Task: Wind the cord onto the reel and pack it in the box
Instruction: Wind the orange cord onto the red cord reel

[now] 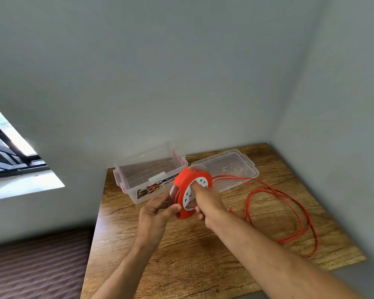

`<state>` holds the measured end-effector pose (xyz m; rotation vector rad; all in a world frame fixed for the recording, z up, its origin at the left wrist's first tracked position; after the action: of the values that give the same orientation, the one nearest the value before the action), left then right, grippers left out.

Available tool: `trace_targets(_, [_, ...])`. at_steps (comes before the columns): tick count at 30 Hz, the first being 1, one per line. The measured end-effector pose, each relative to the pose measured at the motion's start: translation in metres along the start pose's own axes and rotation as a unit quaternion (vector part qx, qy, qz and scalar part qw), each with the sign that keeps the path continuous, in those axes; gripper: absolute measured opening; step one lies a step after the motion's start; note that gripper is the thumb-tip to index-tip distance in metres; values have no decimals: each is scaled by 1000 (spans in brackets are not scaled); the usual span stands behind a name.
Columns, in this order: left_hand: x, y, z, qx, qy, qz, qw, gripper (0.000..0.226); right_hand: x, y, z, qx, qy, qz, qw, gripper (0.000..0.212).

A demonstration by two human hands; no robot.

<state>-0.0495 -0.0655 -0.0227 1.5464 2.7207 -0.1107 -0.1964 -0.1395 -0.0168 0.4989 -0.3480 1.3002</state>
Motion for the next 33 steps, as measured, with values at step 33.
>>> trace_targets(33, [-45,14,-25,-195,105,108,969,38,15,12,-3,516,746,145,395,58])
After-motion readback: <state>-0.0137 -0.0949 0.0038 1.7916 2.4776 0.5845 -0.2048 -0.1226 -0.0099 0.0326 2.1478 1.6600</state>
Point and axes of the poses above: each hand's wrist, its own x-axis away from the middle knuckle, its own y-axis out of the back of the hand, z = x × y, the point moved 3 cm from there along -x, towards the middle knuckle, and after that the axes turned 14 degrees about -z, right-handed, at the moved point
